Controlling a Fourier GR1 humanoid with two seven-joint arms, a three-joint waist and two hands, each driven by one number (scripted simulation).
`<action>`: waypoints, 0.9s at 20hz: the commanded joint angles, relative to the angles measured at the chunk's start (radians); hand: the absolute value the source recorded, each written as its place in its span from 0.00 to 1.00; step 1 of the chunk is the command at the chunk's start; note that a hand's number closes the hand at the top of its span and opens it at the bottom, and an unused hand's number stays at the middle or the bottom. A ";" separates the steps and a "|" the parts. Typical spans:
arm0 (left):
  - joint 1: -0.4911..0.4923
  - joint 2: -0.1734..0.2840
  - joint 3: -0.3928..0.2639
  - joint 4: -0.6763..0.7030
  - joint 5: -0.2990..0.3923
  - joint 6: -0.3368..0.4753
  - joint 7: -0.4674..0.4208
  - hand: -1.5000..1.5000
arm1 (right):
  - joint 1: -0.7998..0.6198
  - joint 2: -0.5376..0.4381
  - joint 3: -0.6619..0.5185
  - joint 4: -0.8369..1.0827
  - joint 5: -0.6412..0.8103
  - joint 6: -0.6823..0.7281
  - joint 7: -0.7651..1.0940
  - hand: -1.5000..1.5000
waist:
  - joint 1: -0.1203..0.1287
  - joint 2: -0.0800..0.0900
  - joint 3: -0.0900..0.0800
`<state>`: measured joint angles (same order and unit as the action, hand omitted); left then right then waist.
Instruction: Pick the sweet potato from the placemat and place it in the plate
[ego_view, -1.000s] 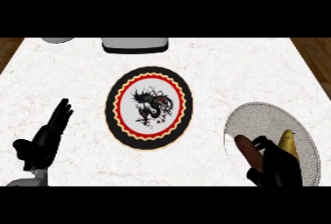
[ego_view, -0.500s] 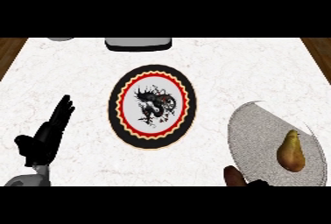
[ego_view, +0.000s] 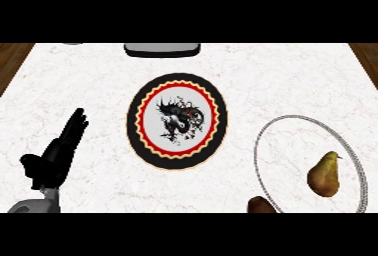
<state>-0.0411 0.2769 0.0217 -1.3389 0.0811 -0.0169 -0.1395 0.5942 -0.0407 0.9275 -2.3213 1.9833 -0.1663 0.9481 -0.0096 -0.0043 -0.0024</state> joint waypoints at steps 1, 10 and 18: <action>-0.047 0.018 0.027 0.060 0.007 -0.029 -0.019 0.50 | -0.106 0.039 0.166 -0.057 0.151 0.125 0.112 1.00 | 0.002 0.004 0.000; -0.035 -0.016 -0.014 0.007 -0.018 -0.015 -0.011 0.50 | -0.342 0.034 0.062 -0.001 -0.072 0.210 0.154 1.00 | 0.046 0.015 0.000; -0.083 -0.024 -0.013 0.024 -0.019 -0.012 0.006 0.50 | -0.536 0.032 -0.051 0.165 -0.310 0.134 0.207 1.00 | 0.072 0.026 0.000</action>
<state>-0.1205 0.2651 0.0135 -1.3086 0.0659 -0.0367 -0.1311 0.2254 -0.1725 0.9445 -2.2958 1.7493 -0.0162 1.0457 0.0452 0.0173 -0.0021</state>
